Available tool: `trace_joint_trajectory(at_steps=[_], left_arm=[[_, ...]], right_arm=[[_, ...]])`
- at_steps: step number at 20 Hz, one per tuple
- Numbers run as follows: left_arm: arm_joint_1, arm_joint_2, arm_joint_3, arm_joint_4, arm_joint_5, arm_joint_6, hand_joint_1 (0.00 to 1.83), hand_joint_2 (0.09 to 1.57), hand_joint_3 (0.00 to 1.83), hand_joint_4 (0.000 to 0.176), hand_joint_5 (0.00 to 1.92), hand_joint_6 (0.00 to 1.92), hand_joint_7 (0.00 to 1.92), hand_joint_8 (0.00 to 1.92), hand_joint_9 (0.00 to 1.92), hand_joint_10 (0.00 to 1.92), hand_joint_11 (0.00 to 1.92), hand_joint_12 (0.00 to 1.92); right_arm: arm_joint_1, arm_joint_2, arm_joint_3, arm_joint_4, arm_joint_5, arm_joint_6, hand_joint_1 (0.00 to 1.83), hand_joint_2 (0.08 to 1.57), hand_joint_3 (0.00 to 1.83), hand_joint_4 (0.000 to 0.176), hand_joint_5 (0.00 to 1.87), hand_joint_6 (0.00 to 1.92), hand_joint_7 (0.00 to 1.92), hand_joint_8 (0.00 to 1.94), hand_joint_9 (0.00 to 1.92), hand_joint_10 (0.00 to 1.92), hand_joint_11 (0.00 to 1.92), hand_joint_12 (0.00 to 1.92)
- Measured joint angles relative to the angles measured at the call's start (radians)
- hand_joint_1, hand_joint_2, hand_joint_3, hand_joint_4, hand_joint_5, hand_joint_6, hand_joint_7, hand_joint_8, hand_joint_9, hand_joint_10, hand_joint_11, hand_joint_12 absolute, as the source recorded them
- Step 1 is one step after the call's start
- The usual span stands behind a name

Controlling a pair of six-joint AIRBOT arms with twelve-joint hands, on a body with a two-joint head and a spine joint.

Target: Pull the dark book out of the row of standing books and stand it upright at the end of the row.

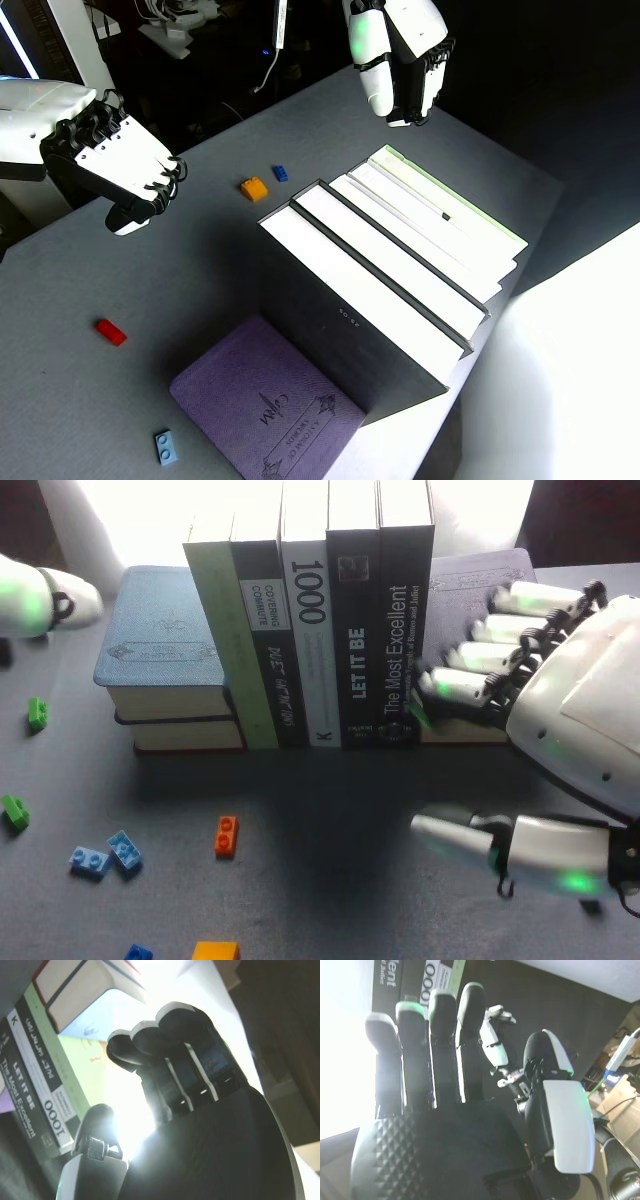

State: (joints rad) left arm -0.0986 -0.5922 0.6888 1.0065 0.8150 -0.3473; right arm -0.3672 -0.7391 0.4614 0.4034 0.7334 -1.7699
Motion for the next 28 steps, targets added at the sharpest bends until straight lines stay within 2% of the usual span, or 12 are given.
trace_joint_trajectory(at_steps=[3, 6, 7, 8, 11, 13, 17, 21, 22, 25, 27, 28], left_arm=[[0.0, 0.0, 0.0, 0.002, -0.003, 0.0, 0.0, 1.24, 0.01, 0.065, 0.1, 0.0, 0.15, 0.0, 0.17, 0.01, 0.0, 0.52], [0.0, 0.0, 0.0, -0.008, -0.002, 0.0, 0.0, 1.25, 0.0, 0.076, 0.08, 0.0, 0.13, 0.0, 0.15, 0.0, 0.0, 0.46], [0.0, 0.0, 0.0, -0.008, -0.002, 0.0, 0.0, 1.24, 0.0, 0.068, 0.08, 0.0, 0.14, 0.0, 0.15, 0.0, 0.0, 0.45], [0.0, 0.0, 0.0, -0.014, -0.002, 0.0, 0.0, 1.26, 0.01, 0.061, 0.09, 0.01, 0.16, 0.01, 0.17, 0.01, 0.0, 0.5], [0.004, 0.0, 0.0, -0.032, -0.002, 0.003, 0.0, 1.26, 0.0, 0.065, 0.12, 0.01, 0.17, 0.01, 0.17, 0.01, 0.0, 0.57], [0.004, 0.001, -0.002, -0.04, -0.004, 0.003, 0.0, 1.25, 0.0, 0.066, 0.12, 0.01, 0.14, 0.0, 0.17, 0.0, 0.0, 0.55], [0.004, 0.001, -0.002, -0.042, -0.011, 0.003, 0.0, 1.23, 0.0, 0.067, 0.12, 0.0, 0.15, 0.0, 0.17, 0.0, 0.0, 0.53], [0.004, 0.001, -0.002, -0.067, -0.027, 0.015, 0.0, 1.23, 0.0, 0.064, 0.13, 0.0, 0.15, 0.0, 0.17, 0.0, 0.0, 0.55], [0.004, 0.001, -0.002, -0.077, -0.026, 0.017, 0.0, 1.24, 0.0, 0.064, 0.12, 0.0, 0.15, 0.0, 0.17, 0.0, 0.0, 0.55], [-0.003, 0.003, -0.005, -0.084, -0.013, 0.018, 0.0, 1.23, 0.0, 0.064, 0.14, 0.01, 0.17, 0.01, 0.19, 0.01, 0.0, 0.6], [-0.02, 0.003, -0.006, -0.089, 0.009, 0.019, 0.0, 1.23, 0.0, 0.067, 0.14, 0.0, 0.17, 0.0, 0.19, 0.0, 0.0, 0.59], [-0.02, 0.003, -0.006, -0.086, 0.014, 0.019, 0.0, 1.23, 0.0, 0.068, 0.14, 0.0, 0.17, 0.0, 0.19, 0.0, 0.0, 0.6]], right_arm=[[0.0, 0.0, -0.005, -0.007, 0.006, -0.001, 0.0, 1.19, 0.01, 0.0, 0.13, 0.0, 0.17, 0.0, 0.16, 0.0, 0.0, 0.57], [0.0, 0.0, -0.023, 0.005, 0.025, -0.017, 0.03, 1.19, 0.0, 0.0, 0.14, 0.0, 0.17, 0.0, 0.16, 0.01, 0.0, 0.45], [0.0, 0.0, -0.035, 0.0, 0.047, -0.027, 0.03, 1.18, 0.0, 0.0, 0.14, 0.0, 0.17, 0.0, 0.16, 0.0, 0.0, 0.44], [0.001, -0.004, -0.04, -0.005, 0.068, -0.031, 0.0, 1.19, 0.0, 0.0, 0.12, 0.0, 0.13, 0.0, 0.11, 0.01, 0.0, 0.31], [0.046, -0.048, -0.04, 0.081, 0.107, -0.159, 0.0, 1.18, 0.0, 0.082, 0.3, 0.04, 0.07, 0.0, 0.03, 0.01, 0.0, 0.09], [0.103, -0.091, -0.035, 0.187, 0.114, -0.277, 0.0, 1.17, 0.0, 0.099, 0.47, 0.03, 0.08, 0.0, 0.01, 0.0, 0.0, 0.0], [0.195, -0.159, -0.016, 0.315, 0.135, -0.371, 0.0, 1.19, 0.0, 0.069, 0.72, 0.04, 0.09, 0.0, 0.0, 0.0, 0.0, 0.0], [0.24, -0.211, 0.016, 0.314, 0.162, -0.393, 0.0, 1.19, 0.0, 0.048, 0.74, 0.03, 0.1, 0.0, 0.0, 0.0, 0.0, 0.0], [0.24, -0.225, 0.028, 0.314, 0.171, -0.408, 0.01, 1.2, 0.0, 0.029, 0.74, 0.03, 0.11, 0.0, 0.01, 0.0, 0.0, 0.0], [0.243, -0.272, 0.082, 0.321, 0.195, -0.422, 0.0, 1.19, 0.0, 0.047, 0.76, 0.02, 0.14, 0.01, 0.04, 0.01, 0.02, 0.01], [0.259, -0.298, 0.122, 0.327, 0.207, -0.426, 0.0, 1.2, 0.01, 0.03, 0.75, 0.02, 0.14, 0.01, 0.03, 0.01, 0.0, 0.0], [0.267, -0.308, 0.138, 0.328, 0.213, -0.424, 0.0, 1.2, 0.01, 0.029, 0.75, 0.02, 0.14, 0.01, 0.03, 0.01, 0.0, 0.0]])
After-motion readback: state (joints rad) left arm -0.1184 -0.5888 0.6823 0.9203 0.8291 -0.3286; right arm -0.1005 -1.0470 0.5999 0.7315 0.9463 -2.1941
